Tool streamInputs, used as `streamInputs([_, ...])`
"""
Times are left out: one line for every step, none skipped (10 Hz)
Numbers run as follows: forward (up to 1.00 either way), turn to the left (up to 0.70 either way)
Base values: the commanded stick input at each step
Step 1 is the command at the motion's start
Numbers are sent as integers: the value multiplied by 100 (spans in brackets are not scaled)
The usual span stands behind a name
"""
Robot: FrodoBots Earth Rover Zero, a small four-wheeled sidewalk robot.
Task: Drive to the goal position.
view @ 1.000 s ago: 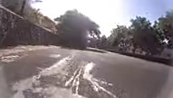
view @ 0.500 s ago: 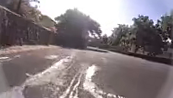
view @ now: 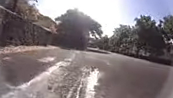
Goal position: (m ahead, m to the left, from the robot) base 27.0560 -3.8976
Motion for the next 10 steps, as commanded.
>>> streamInputs([100,-28])
streamInputs([100,0])
streamInputs([100,0])
streamInputs([100,0])
streamInputs([100,-13])
streamInputs([100,-8])
streamInputs([100,-2])
streamInputs([100,0])
streamInputs([100,0])
streamInputs([100,0])
